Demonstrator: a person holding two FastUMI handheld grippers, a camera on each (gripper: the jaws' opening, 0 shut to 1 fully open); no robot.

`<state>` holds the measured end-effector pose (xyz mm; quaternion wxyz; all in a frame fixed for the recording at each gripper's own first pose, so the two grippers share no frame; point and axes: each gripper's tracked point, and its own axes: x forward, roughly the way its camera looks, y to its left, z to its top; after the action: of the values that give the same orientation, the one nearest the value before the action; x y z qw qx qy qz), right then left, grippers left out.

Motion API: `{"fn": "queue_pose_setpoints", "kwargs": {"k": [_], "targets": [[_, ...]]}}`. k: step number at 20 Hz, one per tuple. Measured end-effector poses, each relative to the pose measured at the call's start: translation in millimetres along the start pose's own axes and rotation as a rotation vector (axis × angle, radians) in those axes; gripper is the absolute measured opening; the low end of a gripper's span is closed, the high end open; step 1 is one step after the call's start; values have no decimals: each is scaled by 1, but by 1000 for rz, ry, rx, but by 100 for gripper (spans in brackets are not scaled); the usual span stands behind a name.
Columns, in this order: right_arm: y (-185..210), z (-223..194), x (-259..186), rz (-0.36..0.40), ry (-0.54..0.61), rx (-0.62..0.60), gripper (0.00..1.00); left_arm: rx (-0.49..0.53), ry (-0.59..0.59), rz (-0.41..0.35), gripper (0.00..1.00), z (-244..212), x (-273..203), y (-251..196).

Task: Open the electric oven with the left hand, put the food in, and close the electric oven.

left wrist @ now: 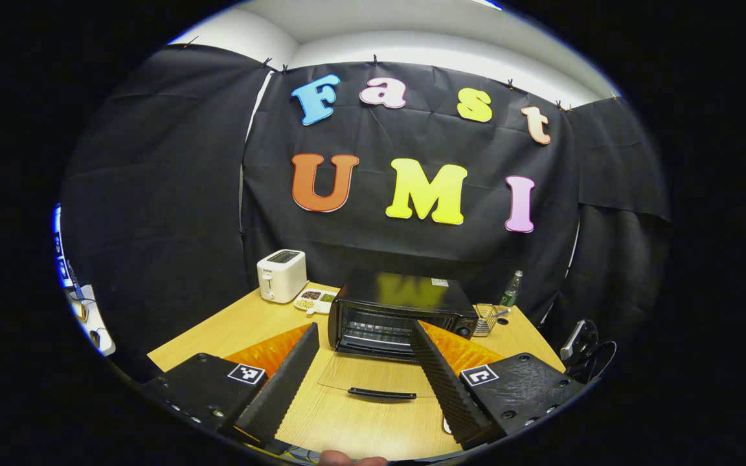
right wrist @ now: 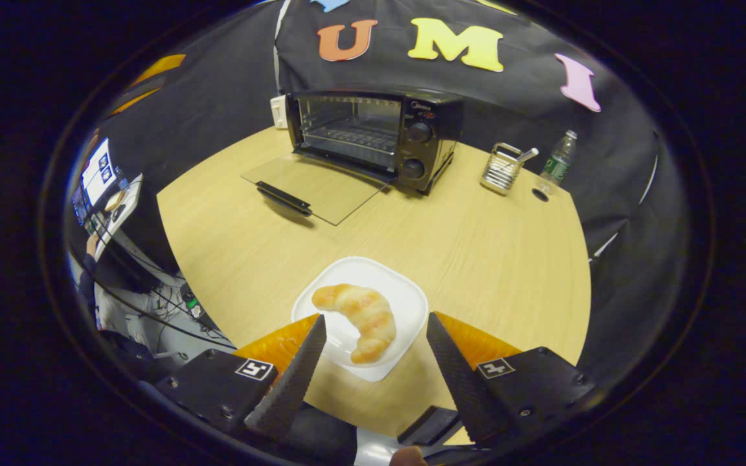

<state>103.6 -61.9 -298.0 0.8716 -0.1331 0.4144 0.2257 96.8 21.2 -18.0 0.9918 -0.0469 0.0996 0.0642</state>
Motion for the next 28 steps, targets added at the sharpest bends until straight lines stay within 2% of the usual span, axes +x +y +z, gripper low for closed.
{"fn": "queue_pose_setpoints", "kwargs": {"k": [6, 9, 12, 17, 18, 20, 22, 24, 28], "targets": [[-2, -16, 46, 110, 81, -89, 83, -55, 45, 68, 94, 5, 46, -22], [-3, -26, 55, 139, 119, -74, 76, -78, 52, 111, 94, 6, 53, -20], [-9, -26, 59, 114, 119, -54, 68, -82, 63, 133, 94, 1, 58, -15], [-10, -26, 65, 58, 118, -41, 61, -75, 88, 61, 94, -7, 64, -19], [-8, -27, 65, 50, 120, -25, 60, -75, 81, 41, 94, -6, 63, -19], [-6, -28, 63, 19, 135, 28, 50, -81, 63, 8, 94, -3, 60, -11], [-2, -24, 50, -31, 132, 142, 41, -87, 74, -17, 94, -4, 50, 3], [9, -14, 35, -56, 100, 261, 37, -95, 50, -32, 94, 4, 42, 15], [32, -4, 6, -125, 36, 413, 35, -81, 29, -76, 94, 5, 29, 37]]}}
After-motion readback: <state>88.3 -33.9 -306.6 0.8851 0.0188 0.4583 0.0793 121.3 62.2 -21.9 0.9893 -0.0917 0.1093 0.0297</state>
